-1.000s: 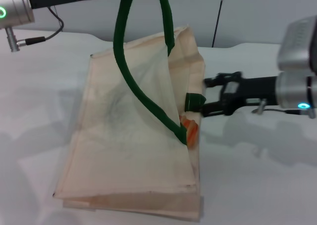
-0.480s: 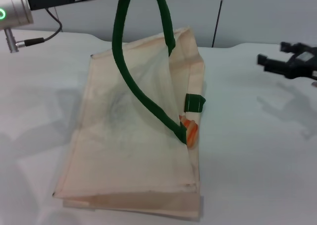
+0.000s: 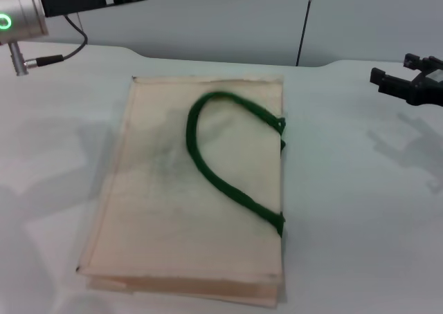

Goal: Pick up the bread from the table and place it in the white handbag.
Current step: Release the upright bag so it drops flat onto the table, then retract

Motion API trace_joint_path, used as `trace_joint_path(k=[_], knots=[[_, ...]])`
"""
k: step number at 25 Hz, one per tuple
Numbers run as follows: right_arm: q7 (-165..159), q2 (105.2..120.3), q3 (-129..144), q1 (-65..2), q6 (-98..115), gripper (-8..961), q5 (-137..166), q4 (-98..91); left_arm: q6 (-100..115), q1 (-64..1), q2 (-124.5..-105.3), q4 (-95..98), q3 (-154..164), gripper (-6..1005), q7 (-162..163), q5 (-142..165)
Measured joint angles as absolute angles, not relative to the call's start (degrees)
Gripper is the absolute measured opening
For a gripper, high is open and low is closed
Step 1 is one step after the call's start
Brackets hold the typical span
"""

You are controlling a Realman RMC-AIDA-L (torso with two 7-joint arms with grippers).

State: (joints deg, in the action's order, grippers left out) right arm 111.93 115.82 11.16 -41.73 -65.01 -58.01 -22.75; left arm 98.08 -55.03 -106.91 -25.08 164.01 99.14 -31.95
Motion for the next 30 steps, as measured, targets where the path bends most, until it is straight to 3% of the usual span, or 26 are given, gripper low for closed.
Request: trace_joint_path(k=[10, 13, 17, 21, 30], knots=[[113.9, 115.84, 11.0, -40.5, -64.8, 890, -63.0, -22.0, 96.7, -54.5, -108.31, -25.2, 163.9, 527, 91.1, -35.7], [118.2, 115.87, 11.0, -39.8, -64.6, 890, -67.4, -19.5, 96.7, -52.7, -109.89, -25.3, 163.9, 596, 82.4, -40.7], [122.9, 115.92, 11.0, -38.9, -64.3, 890, -73.2, -17.1, 96.2, -49.5, -113.33, -26.7, 163.9, 690, 67.6, -48.3], [124.2, 115.93, 11.0, -38.8, -63.1, 890, -75.0, -16.2, 93.7, -46.2, -116.39, -25.7, 163.6, 694, 51.5, -54.6], [135.7, 116.12, 11.0, -37.8, -61.9, 890, -87.6, -10.5, 84.3, -40.6, -116.55, -7.3, 160.8, 695, 27.4, -63.5]])
